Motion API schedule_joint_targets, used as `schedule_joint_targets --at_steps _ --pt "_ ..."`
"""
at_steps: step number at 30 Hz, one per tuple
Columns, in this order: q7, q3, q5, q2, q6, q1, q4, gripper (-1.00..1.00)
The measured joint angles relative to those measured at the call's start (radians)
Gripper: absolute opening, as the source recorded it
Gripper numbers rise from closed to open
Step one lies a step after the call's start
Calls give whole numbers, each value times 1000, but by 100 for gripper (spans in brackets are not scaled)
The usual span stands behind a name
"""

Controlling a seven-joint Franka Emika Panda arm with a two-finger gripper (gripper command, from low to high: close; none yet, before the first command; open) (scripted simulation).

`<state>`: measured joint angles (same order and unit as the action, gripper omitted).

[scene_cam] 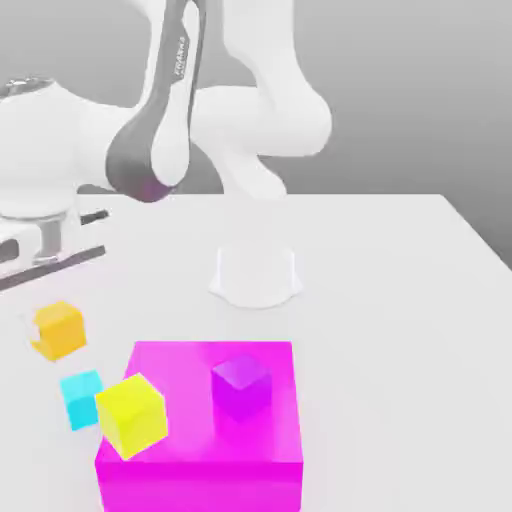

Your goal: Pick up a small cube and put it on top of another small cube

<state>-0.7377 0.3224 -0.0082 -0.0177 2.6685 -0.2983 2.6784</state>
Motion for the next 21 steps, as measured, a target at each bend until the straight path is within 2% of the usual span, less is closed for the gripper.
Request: schedule_joint_targets --at_steps 6,7,14,21 --pt "-101 -40 133 156 136 -15 -4 -100" --pt "-112 -55 149 178 156 -27 -5 100" --pt "-114 -57 152 181 161 -28 -5 100" --pt "-12 -28 10 12 8 -32 3 100"
